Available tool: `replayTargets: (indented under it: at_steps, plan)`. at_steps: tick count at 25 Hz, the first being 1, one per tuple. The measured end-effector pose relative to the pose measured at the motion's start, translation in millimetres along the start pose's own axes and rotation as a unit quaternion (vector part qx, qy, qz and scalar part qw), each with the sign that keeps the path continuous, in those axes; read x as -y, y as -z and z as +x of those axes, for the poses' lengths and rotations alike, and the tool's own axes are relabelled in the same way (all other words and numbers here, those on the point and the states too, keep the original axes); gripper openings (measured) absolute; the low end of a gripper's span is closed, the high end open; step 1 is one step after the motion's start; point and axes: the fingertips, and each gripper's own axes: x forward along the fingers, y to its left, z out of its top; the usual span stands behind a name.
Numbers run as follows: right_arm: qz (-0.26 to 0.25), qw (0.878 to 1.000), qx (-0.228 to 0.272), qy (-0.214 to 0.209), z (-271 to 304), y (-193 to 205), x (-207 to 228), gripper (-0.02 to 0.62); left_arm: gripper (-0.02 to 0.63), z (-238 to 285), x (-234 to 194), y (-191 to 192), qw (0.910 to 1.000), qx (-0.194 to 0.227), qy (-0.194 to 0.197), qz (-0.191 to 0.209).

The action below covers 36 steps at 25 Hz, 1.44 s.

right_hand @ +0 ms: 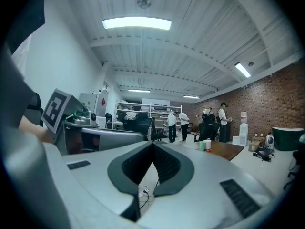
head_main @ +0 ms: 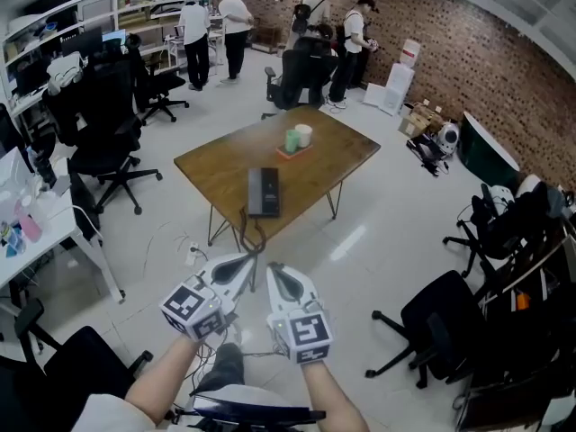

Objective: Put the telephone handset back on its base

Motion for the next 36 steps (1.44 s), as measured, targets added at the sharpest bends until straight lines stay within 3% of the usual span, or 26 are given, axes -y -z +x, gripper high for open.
replayTargets:
  at_steps: [12, 18, 36]
  plan:
    - [0.005, 1.000, 0.005, -0.012, -49, 1, -44, 0.002, 0.002, -53, 57, -17, 0.9994, 0.013, -0.023, 0.021]
    - [0.003, 1.000, 0.021, 0.000, -58, -4, -50, 0.002, 0.002, -65, 63, -26, 0.9989, 0.018, -0.035, 0.026]
    - [0.025, 0.999, 0.027, 0.001, -56, 3, -63, 0.002, 0.002, -75, 70, -20, 0.9996, 0.005, -0.017, 0.021]
